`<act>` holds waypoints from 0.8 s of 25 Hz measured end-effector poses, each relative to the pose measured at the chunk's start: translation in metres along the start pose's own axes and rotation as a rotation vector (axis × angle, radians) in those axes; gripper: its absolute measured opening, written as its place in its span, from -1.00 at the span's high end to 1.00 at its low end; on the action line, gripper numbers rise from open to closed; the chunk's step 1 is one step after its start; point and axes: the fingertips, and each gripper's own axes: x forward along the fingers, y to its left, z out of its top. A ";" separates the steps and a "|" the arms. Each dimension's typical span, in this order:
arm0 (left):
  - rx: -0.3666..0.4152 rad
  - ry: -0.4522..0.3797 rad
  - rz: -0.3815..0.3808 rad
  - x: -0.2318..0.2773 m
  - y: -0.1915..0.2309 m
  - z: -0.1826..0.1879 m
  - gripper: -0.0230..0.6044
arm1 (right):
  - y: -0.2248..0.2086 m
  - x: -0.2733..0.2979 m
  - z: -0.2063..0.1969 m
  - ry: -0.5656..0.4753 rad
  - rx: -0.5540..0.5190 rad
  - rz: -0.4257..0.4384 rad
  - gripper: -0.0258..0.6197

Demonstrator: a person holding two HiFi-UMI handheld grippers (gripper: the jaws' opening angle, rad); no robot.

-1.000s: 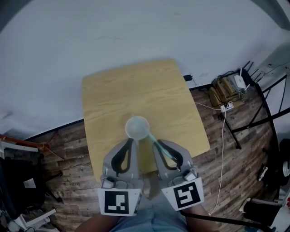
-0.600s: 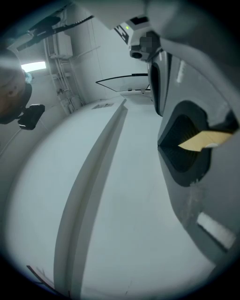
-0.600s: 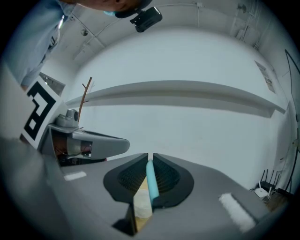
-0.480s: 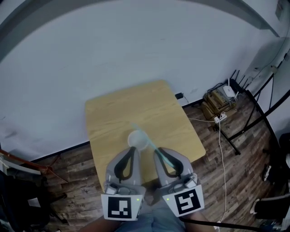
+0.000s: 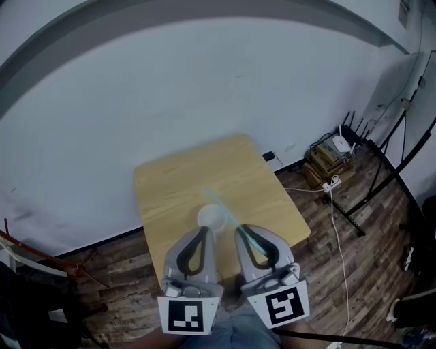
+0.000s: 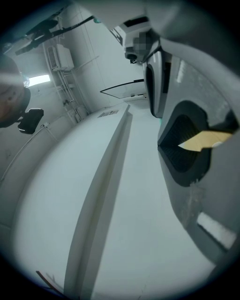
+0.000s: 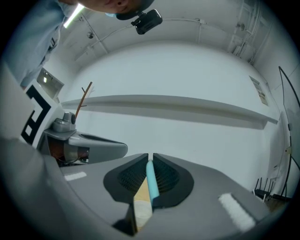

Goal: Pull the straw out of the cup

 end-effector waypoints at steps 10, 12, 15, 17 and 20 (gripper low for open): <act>0.007 -0.012 0.008 -0.005 -0.005 0.006 0.86 | -0.002 -0.005 0.008 -0.022 -0.003 0.005 0.82; 0.008 -0.011 0.009 -0.004 -0.006 0.006 0.86 | -0.002 -0.005 0.008 -0.024 -0.001 0.007 0.82; -0.008 -0.010 0.016 -0.004 -0.005 0.005 0.86 | -0.002 -0.004 0.007 -0.019 -0.002 0.011 0.82; -0.005 -0.007 0.014 -0.003 -0.006 0.004 0.86 | -0.003 -0.004 0.005 -0.015 0.001 0.012 0.82; -0.005 -0.005 0.014 -0.001 -0.005 0.003 0.86 | -0.004 -0.002 0.004 -0.014 0.005 0.014 0.82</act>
